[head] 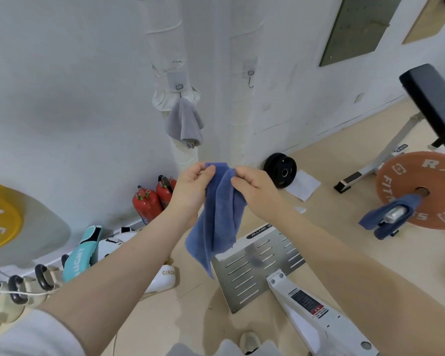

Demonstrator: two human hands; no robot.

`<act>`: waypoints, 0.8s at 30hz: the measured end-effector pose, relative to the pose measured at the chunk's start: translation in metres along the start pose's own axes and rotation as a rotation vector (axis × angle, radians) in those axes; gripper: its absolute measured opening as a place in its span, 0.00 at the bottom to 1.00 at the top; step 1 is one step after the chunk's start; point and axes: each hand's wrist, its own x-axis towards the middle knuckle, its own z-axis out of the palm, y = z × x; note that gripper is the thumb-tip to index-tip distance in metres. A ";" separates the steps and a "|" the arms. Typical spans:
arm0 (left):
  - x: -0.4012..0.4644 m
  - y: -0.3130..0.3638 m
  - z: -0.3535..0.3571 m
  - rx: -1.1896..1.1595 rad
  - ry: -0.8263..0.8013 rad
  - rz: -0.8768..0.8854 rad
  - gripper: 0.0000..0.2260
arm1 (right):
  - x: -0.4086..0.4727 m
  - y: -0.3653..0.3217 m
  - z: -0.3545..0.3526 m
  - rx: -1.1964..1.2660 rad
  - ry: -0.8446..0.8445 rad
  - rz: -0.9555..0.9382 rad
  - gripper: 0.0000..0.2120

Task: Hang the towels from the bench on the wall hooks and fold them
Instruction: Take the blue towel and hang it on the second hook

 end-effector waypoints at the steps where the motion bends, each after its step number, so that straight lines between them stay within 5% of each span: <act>1: -0.001 0.001 0.000 0.017 -0.021 0.009 0.09 | 0.001 0.001 0.002 0.003 0.009 -0.001 0.15; 11: -0.006 -0.001 -0.008 0.096 -0.082 -0.022 0.09 | 0.003 0.004 0.005 -0.171 -0.050 -0.101 0.02; 24: -0.012 -0.002 -0.011 0.179 -0.095 -0.049 0.09 | 0.005 0.000 0.001 -0.099 0.041 0.007 0.03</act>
